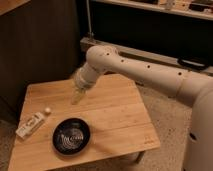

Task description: Place the bottle in the ceramic bowl

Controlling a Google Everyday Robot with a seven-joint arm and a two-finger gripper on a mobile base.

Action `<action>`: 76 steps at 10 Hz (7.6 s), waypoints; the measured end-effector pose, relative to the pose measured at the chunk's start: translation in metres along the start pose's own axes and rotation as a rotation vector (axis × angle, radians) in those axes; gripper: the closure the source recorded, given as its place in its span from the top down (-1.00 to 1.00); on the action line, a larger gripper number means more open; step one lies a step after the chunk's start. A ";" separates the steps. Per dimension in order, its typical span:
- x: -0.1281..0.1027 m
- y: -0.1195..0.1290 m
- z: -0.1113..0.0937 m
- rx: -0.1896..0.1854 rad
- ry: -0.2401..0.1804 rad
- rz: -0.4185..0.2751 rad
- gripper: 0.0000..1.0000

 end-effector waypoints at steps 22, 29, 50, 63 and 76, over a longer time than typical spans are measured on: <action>-0.054 -0.067 0.098 -0.042 -0.222 -0.474 0.30; -0.077 -0.067 0.151 -0.116 -0.286 -0.514 0.30; -0.070 -0.062 0.246 -0.277 -0.216 -0.611 0.30; -0.056 -0.057 0.273 -0.331 -0.135 -0.598 0.30; -0.049 -0.047 0.299 -0.382 -0.101 -0.590 0.30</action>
